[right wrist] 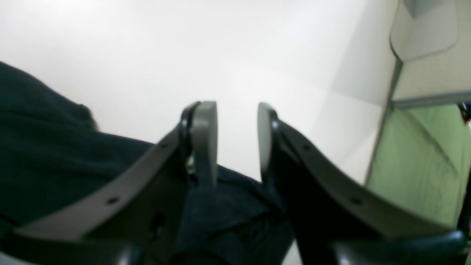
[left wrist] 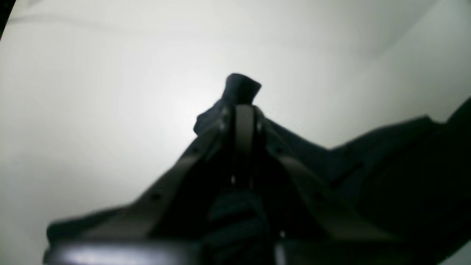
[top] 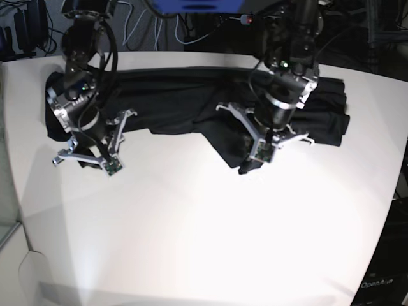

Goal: Fold the T-shirt properly
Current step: 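Drag the sleeve with the left gripper along the strip toward its end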

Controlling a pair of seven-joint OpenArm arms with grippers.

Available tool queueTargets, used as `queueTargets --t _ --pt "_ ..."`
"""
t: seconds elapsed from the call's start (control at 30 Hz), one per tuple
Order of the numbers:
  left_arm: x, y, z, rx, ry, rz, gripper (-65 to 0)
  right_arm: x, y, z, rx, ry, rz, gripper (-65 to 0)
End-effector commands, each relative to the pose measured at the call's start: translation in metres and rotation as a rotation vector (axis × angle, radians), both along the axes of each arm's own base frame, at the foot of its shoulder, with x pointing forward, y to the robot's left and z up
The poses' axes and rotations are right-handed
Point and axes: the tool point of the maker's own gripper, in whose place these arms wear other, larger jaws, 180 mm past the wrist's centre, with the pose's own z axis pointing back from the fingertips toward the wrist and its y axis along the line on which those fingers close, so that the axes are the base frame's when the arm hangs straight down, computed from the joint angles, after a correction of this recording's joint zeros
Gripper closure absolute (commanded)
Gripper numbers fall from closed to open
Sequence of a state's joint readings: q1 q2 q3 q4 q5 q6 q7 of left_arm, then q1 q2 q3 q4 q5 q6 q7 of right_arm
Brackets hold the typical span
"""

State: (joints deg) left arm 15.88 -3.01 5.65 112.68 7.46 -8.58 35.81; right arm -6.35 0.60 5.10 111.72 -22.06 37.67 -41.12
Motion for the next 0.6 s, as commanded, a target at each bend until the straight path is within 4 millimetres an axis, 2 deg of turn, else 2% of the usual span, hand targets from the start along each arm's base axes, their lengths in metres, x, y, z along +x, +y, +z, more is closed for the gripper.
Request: queueTargets --t 0.0,0.17,0.3,0.43,0.57 --pt "0.001 0.001 0.015 -0.019 -0.054 0.007 0.0 0.007 0.003 0.011 0.008 -0.042 0.013 -19.9" --pt "-0.015 0.027 0.003 0.005 -0.01 0.073 0.0 0.005 0.011 0.009 0.011 -0.036 0.036 -19.8" --pt "-0.025 0.049 0.001 0.012 -0.036 0.123 0.0 0.005 0.013 0.009 0.012 -0.034 0.04 -19.8" --pt "-0.039 0.055 -0.007 0.037 -0.021 0.061 0.0 0.004 0.013 0.008 0.012 -0.033 0.04 -19.8" --pt "-0.048 0.076 -0.014 0.062 0.012 0.067 0.0 0.004 0.013 0.008 0.012 -0.033 0.04 -19.8"
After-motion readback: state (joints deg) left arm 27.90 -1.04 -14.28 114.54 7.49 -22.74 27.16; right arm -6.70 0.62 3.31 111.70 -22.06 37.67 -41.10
